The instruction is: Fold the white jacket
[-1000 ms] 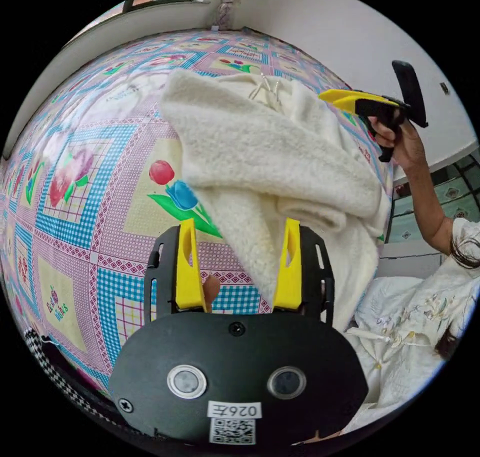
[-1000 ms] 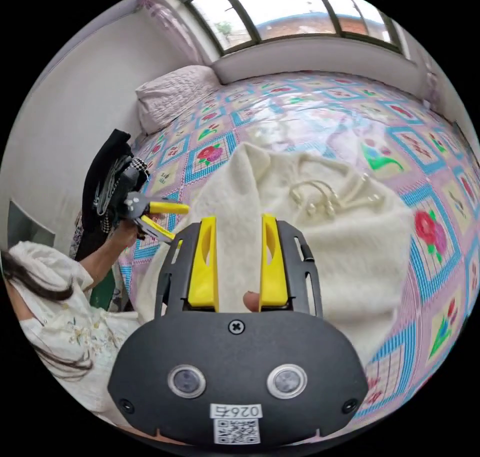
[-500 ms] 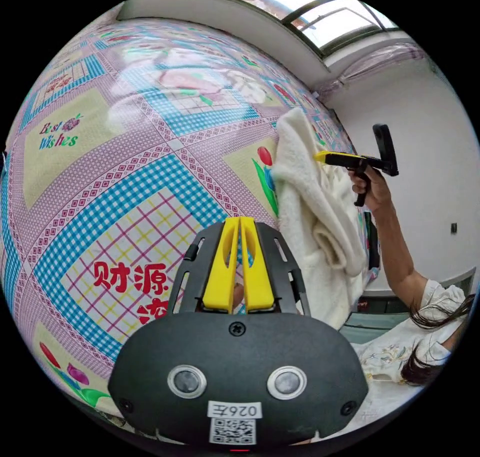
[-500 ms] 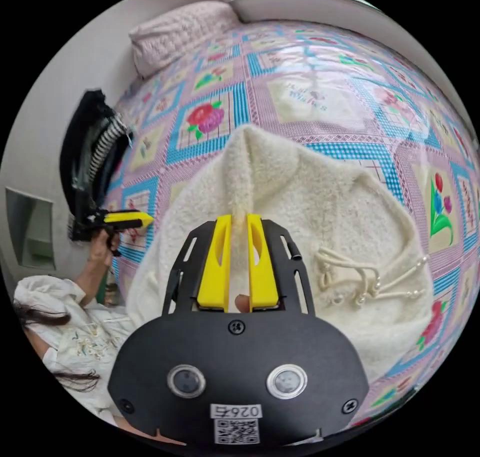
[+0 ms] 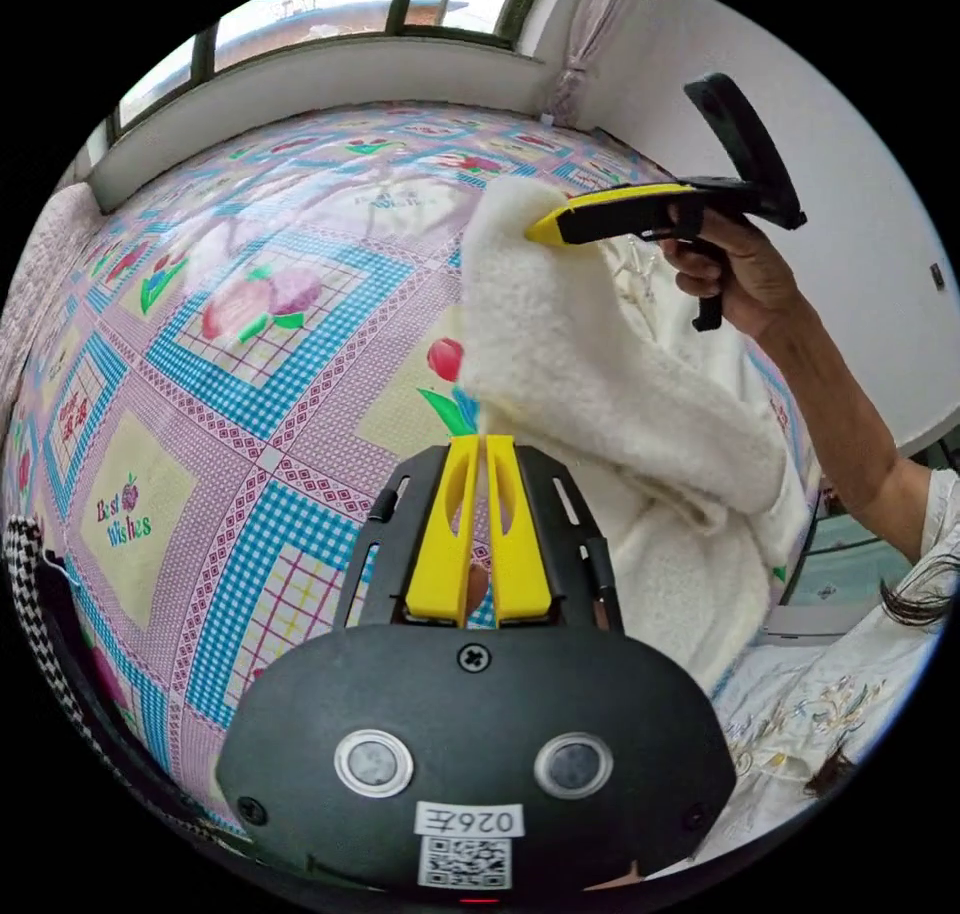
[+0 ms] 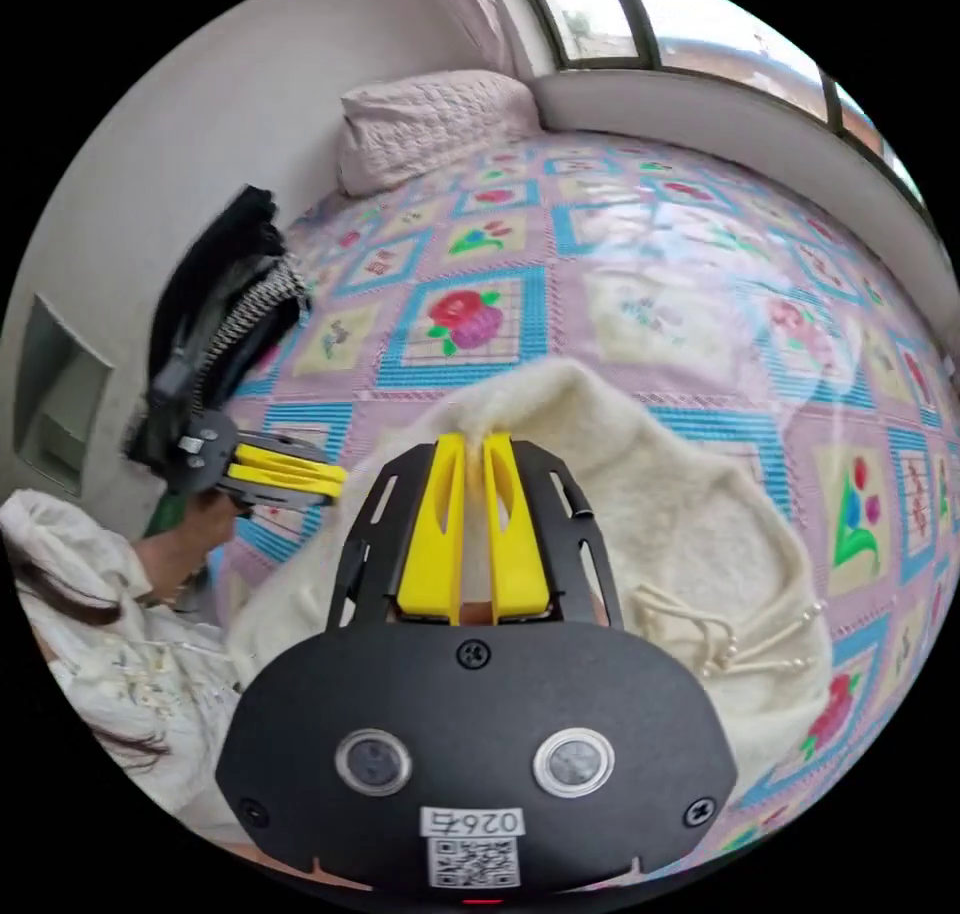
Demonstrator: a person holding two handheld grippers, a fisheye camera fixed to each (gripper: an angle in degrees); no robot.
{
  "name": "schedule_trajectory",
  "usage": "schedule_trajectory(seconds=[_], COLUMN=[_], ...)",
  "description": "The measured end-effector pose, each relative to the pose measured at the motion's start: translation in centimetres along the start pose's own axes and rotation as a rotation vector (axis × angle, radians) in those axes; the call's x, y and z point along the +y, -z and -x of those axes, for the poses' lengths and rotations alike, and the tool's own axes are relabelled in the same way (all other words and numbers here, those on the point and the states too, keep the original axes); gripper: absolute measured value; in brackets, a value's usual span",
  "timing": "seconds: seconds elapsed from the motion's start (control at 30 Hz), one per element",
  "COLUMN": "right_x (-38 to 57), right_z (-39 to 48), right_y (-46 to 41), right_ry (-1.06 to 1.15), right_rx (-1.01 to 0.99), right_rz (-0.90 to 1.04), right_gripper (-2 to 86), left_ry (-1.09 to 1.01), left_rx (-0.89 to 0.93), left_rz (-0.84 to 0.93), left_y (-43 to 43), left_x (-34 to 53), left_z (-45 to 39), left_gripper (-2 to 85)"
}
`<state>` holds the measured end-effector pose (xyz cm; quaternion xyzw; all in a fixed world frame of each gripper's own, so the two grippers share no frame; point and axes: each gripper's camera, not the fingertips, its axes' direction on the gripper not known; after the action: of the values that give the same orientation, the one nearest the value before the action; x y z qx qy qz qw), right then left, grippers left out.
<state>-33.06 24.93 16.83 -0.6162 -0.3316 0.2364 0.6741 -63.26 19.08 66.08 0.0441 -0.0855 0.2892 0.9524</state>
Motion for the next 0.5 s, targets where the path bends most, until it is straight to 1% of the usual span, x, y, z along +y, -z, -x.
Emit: schedule_trajectory(seconds=[0.03, 0.07, 0.1, 0.13, 0.23, 0.27, 0.3, 0.33, 0.37, 0.4, 0.43, 0.47, 0.5], right_x=[0.7, 1.6, 2.2, 3.5, 6.7, 8.1, 8.9, 11.1, 13.9, 15.5, 18.9, 22.4, 24.2], right_z=[-0.8, -2.0, -2.5, -3.0, -2.8, -2.4, -2.1, -1.2, 0.2, 1.0, 3.1, 5.6, 6.9], right_y=[-1.5, -3.2, -3.7, -3.7, -1.8, -0.5, 0.6, 3.5, 7.3, 9.2, 13.3, 17.0, 18.6], right_ry=[-0.015, -0.059, -0.082, -0.114, -0.163, -0.165, -0.167, -0.174, -0.17, -0.158, -0.123, -0.079, -0.063], right_rx=[0.022, -0.015, -0.043, -0.095, -0.126, -0.145, -0.157, -0.18, -0.204, -0.21, -0.186, -0.111, -0.061], right_rz=[0.09, 0.174, 0.186, 0.161, 0.047, -0.018, -0.071, -0.228, -0.421, -0.515, -0.703, -0.867, -0.941], right_gripper=[0.0, 0.6, 1.1, 2.1, 4.3, 4.3, 4.3, 3.9, 3.2, 2.8, 2.2, 2.0, 2.2], left_ry=[0.063, 0.077, 0.098, 0.09, 0.085, 0.077, 0.062, 0.04, 0.024, -0.001, -0.033, -0.05, -0.073], left_rx=[-0.067, -0.083, -0.041, -0.005, -0.072, -0.07, -0.053, -0.03, -0.018, -0.014, -0.019, -0.023, -0.017], left_rz=[0.047, 0.077, 0.019, 0.017, -0.03, -0.051, -0.115, -0.201, -0.241, -0.326, -0.419, -0.472, -0.592], left_y=[-0.9, -1.4, -0.8, -0.6, 0.5, 1.0, 2.1, 3.7, 4.6, 6.5, 8.6, 9.8, 12.1], left_x=[1.1, 1.7, 2.9, 3.9, 6.3, 6.7, 7.7, 8.7, 9.2, 10.2, 11.3, 11.9, 13.3], left_z=[1.0, 1.4, 2.1, 2.4, 2.4, 2.3, 2.1, 1.8, 1.6, 1.2, 0.8, 0.6, 0.3], left_gripper=[-0.6, -0.6, -0.7, -0.8, -0.8, -0.8, -0.8, -0.9, -0.9, -0.9, -1.0, -1.0, -1.0])
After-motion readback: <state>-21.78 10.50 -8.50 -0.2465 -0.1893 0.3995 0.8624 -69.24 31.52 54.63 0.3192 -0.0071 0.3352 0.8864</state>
